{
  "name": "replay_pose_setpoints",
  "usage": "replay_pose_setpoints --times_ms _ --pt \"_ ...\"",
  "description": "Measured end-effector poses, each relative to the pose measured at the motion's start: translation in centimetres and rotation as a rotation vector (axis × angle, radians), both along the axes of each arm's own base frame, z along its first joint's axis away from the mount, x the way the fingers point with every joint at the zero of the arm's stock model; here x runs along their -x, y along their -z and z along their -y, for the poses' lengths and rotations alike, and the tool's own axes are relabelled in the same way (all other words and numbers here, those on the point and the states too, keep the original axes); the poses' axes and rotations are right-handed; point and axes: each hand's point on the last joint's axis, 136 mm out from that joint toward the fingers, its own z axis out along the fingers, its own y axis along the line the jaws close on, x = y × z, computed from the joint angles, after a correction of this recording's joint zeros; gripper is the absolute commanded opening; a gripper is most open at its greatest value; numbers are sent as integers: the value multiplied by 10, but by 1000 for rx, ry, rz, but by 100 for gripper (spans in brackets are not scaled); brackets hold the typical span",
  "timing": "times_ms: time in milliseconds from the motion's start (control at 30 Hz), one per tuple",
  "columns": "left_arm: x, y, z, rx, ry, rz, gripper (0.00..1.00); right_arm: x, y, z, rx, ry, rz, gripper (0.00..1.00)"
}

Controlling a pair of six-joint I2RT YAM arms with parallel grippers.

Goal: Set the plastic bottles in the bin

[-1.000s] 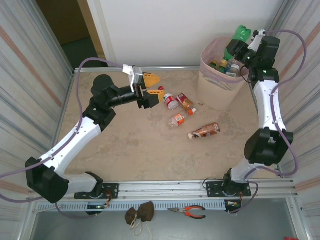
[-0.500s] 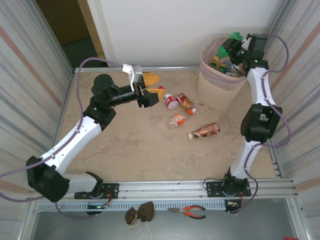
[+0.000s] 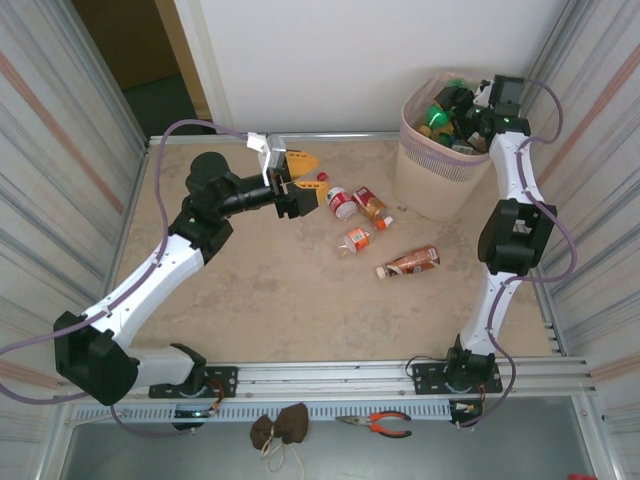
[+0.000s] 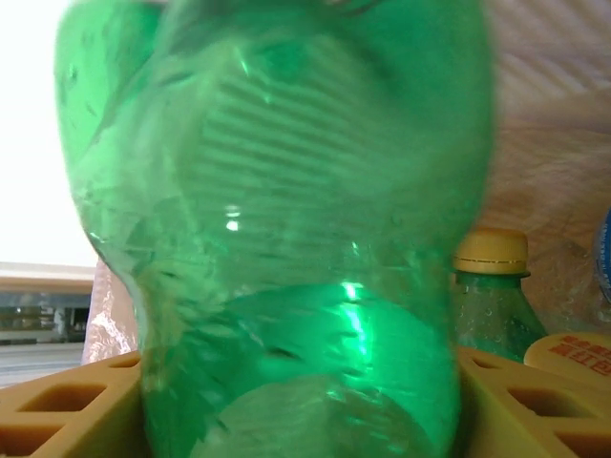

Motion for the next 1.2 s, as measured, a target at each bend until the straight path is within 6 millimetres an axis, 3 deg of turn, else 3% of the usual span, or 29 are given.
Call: replay_pose_setpoints --times_ms 233,533,700,900,1033,1200 --pt "0 -4 0 17 2 -1 78 13 -12 0 49 -19 12 75" --pt "1 -7 -1 32 4 -2 75 33 -61 5 138 0 107 63" --pt "-5 -2 -2 21 -25 -27 72 38 -66 4 151 -3 110 61" --pt "-29 27 -2 -49 -124 -152 66 53 -75 4 193 -8 117 61" --pt "-51 54 -2 -141 -208 -254 61 78 -91 1 221 -11 145 61" --pt "-63 98 4 -276 -257 -364 60 114 -121 -4 259 -16 213 61"
